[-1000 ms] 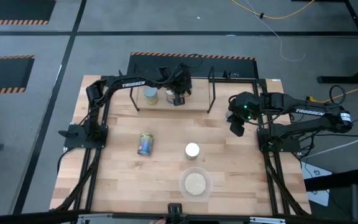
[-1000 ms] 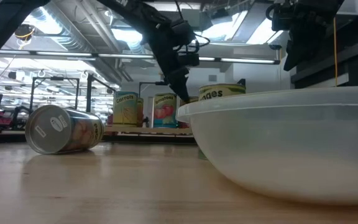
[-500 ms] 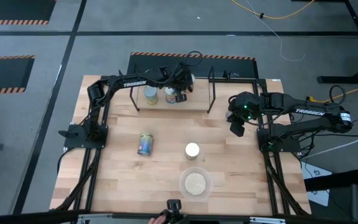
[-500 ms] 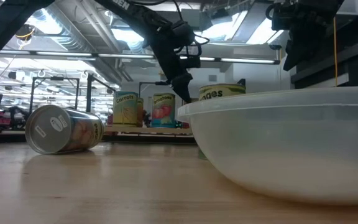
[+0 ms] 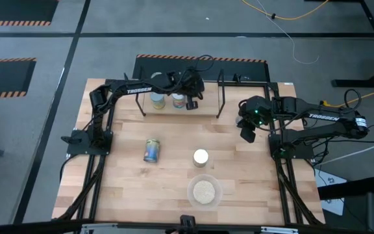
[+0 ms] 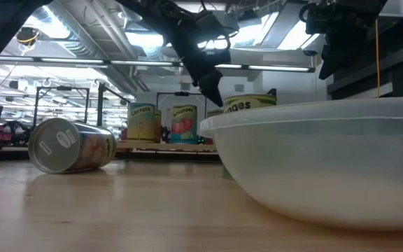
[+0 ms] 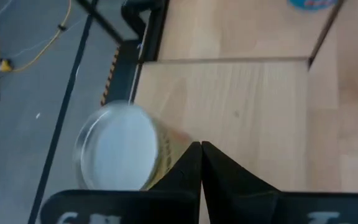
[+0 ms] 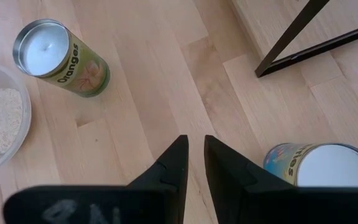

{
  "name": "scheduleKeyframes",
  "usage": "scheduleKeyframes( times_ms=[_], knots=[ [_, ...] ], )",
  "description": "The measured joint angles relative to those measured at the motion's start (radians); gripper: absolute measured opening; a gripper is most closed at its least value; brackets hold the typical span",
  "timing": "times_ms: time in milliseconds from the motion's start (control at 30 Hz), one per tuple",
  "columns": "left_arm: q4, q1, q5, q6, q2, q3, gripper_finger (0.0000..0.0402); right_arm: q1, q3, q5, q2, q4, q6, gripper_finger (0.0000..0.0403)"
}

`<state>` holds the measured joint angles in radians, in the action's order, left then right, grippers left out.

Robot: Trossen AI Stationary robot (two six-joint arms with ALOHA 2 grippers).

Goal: Pick and place cans onto a shelf
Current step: Put the canned pineapple on the shelf

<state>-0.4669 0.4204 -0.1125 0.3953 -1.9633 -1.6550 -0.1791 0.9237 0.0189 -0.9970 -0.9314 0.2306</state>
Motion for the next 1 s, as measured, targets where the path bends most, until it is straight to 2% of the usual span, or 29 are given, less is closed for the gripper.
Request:
scheduleKeyframes(
  times_ms=[467,633,1000],
  knots=[
    [0.175,0.015,0.031,-0.001,-0.009,0.0,0.0001,0.0,0.0,0.0,0.0,0.001,0.0,0.0058],
    [0.187,0.02,0.078,-0.007,-0.03,0.0,0.0001,0.0,0.0,0.0,0.0,0.001,0.0,0.0058],
    [0.192,0.033,0.059,-0.001,-0.063,0.001,0.0002,0.0,0.0,0.0,0.0,0.007,-0.002,0.0058]
  ],
)
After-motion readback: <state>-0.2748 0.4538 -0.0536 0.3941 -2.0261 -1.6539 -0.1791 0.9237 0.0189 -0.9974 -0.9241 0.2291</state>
